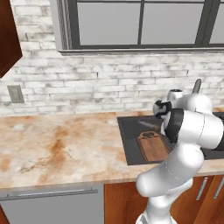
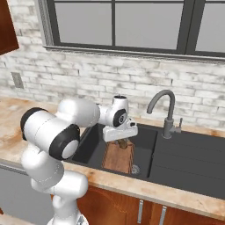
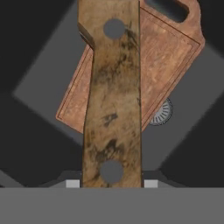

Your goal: Move the cutting board and knife to the sink. Then move spray from the cabinet to the counter.

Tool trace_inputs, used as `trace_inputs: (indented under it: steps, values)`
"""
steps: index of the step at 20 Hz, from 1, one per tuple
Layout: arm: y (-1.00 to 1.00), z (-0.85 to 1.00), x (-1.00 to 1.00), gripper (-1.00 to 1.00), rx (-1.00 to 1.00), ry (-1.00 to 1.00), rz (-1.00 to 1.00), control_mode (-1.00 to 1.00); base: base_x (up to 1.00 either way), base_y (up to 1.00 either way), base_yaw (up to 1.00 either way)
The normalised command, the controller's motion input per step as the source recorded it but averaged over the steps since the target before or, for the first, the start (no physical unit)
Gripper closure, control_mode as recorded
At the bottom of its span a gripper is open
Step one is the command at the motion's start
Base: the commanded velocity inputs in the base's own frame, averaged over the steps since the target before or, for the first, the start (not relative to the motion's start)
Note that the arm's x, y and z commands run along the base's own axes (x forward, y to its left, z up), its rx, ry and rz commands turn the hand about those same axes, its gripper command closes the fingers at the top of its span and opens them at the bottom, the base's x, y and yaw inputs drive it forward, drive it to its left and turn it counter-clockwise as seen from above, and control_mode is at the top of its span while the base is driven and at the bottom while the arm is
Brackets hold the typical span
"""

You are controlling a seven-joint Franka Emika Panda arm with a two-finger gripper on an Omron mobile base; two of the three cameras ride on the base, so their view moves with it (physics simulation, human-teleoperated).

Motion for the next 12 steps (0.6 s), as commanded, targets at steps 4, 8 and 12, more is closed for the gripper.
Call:
trace_inputs:
  steps: [4,8,12]
  values:
    - [0.01,-0.37,0.06,1.0,0.0,0.08,0.04,-1.0,0.0,0.0,0.0]
    - [0.0,-0.38,0.18,1.0,0.0,0.07,0.02,-1.0,0.0,0.0,0.0]
    - [0.0,-0.48,0.17,1.0,0.0,0.06,0.0,-1.0,0.0,0.0,0.0]
